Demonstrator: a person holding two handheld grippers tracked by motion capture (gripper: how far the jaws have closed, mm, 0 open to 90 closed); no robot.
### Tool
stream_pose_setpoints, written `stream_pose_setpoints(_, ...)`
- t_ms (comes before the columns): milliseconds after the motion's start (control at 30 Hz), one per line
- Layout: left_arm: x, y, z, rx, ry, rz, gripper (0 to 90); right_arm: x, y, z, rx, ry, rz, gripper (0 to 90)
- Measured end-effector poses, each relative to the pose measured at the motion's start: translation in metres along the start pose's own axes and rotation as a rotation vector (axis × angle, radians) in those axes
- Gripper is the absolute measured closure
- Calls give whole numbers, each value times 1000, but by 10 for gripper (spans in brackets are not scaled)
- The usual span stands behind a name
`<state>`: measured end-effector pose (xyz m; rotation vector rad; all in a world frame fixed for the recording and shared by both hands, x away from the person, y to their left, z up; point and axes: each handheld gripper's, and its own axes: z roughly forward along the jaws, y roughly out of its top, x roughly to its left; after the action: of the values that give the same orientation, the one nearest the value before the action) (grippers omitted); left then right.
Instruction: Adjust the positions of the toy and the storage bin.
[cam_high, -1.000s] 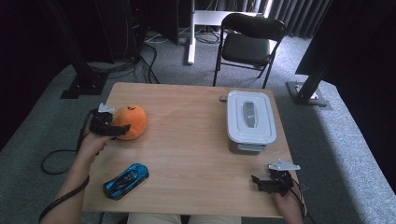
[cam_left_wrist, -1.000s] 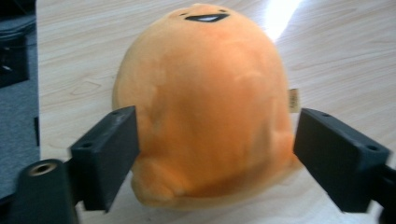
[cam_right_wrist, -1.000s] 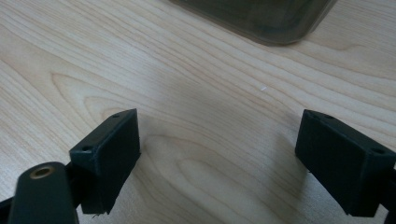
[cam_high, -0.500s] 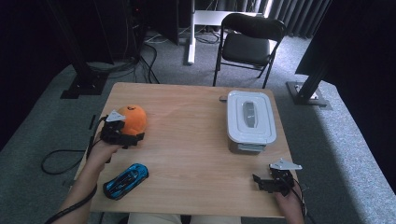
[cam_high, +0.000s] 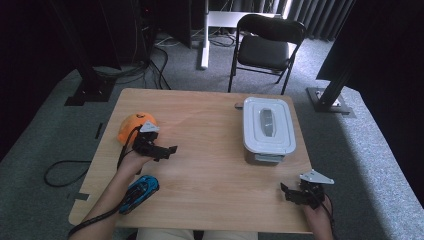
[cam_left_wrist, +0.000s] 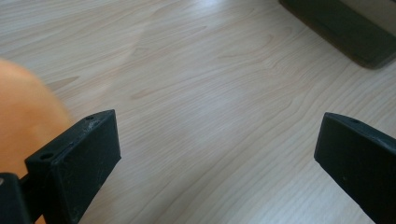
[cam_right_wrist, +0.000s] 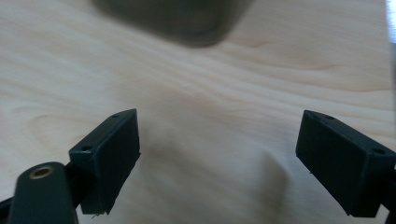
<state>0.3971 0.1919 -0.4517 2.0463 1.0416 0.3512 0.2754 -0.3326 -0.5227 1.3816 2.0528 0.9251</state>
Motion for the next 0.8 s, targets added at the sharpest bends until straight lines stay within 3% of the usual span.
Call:
stream_pose_setpoints(100,-4,4,9,-6,-6,-7,15,-11,1,2,-6,-14,34,134)
stream_pose_setpoints(200,-9,8,20,6,-1,0,15,-18,4,4,2,-46,57,135)
stream_pose_setpoints(367,-18,16,39,19,-21,21,15,-28,11,7,-7,-58,98,135)
stream_pose_setpoints(467,-24,20,50,16,-45,27,15,-32,13,11,-9,-80,87,135)
stream_pose_setpoints(600,-34,26,64,15,-62,40,15,-36,18,17,-2,-74,90,135)
stream_pose_setpoints(800,-44,34,86,32,-81,50,15,-43,28,23,-31,-70,135,135)
